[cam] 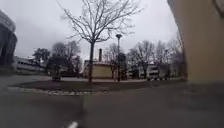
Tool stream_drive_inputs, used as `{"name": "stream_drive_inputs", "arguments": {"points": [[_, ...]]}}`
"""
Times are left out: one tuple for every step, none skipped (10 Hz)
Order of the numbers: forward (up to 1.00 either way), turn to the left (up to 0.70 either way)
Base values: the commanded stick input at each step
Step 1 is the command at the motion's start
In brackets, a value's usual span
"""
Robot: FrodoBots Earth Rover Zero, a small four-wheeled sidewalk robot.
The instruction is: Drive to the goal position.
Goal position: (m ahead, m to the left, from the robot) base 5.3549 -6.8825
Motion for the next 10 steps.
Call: {"name": "stream_drive_inputs", "arguments": {"points": [[1.0,-0.4],[1.0,-0.4],[1.0,-0.4],[1.0,-0.4],[1.0,-0.4],[1.0,-0.4],[1.0,-0.4],[1.0,-0.18],[1.0,0.0],[1.0,0.0]]}}
